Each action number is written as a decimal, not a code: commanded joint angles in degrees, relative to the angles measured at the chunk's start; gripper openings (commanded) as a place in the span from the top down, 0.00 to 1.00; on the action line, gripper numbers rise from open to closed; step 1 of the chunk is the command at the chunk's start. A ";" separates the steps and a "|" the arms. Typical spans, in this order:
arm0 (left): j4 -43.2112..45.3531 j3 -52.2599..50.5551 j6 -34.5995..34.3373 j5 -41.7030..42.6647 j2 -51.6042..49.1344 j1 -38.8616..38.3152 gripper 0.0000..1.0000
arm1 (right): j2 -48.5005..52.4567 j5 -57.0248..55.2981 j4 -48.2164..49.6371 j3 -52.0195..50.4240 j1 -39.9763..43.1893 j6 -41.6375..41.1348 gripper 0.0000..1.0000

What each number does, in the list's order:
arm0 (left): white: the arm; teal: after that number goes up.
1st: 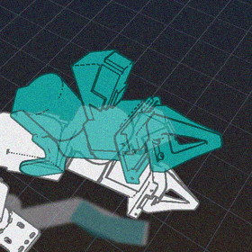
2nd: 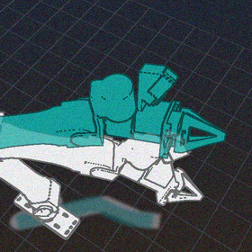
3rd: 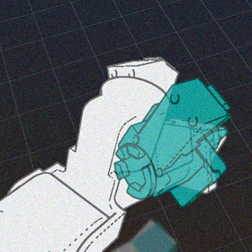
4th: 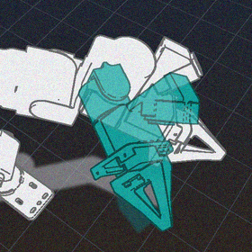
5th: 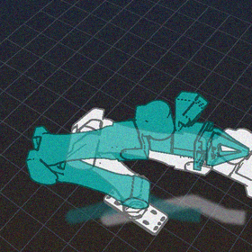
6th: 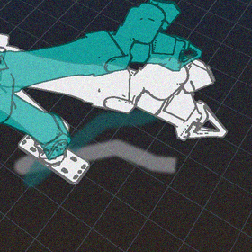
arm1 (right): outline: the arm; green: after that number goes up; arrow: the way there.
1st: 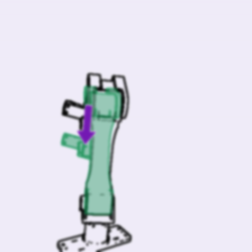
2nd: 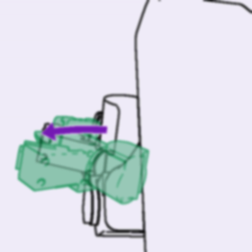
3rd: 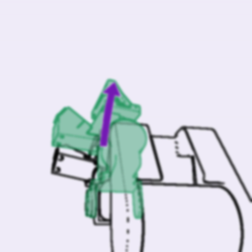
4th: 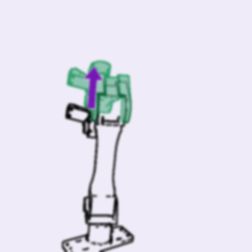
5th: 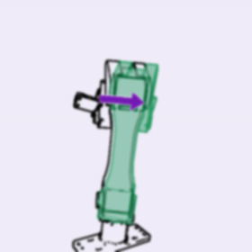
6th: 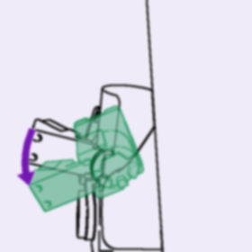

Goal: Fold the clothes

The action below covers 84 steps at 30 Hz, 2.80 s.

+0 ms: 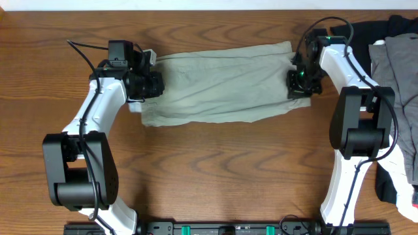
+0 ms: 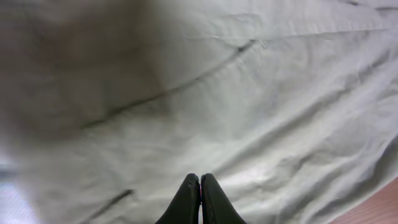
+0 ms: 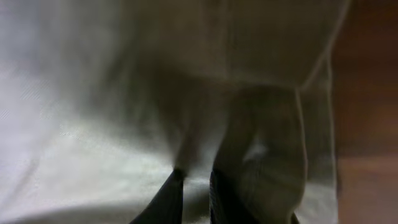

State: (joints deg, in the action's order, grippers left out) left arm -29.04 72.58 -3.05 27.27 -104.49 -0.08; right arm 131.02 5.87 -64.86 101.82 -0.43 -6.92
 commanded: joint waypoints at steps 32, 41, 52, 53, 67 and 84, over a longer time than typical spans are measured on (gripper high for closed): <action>26.80 0.85 -9.97 -6.47 -15.74 -12.70 0.94 | -4.92 21.22 1.66 -0.66 -4.74 11.50 0.85; 25.53 0.83 -9.20 -16.87 -15.74 -10.36 0.94 | -4.31 10.32 4.87 -13.60 -6.54 2.80 0.84; 24.55 1.77 -9.03 -14.12 -15.19 -3.82 0.94 | -5.09 4.52 2.23 -19.98 -3.32 5.95 0.83; 23.93 2.12 -9.03 -12.83 -14.58 -3.65 0.94 | -5.66 7.30 1.90 -19.67 -3.32 9.62 0.82; 1.18 3.89 -7.69 -5.99 1.36 -4.37 0.73 | -19.06 17.75 14.27 -14.40 0.48 9.09 0.90; -9.11 0.81 4.96 -9.35 -9.66 -10.03 0.74 | -5.84 10.54 30.27 -14.51 2.54 -5.29 0.96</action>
State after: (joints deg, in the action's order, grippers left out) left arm -37.52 73.84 -0.14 20.53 -112.16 -10.70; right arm 124.05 20.62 -34.83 87.26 1.76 -10.11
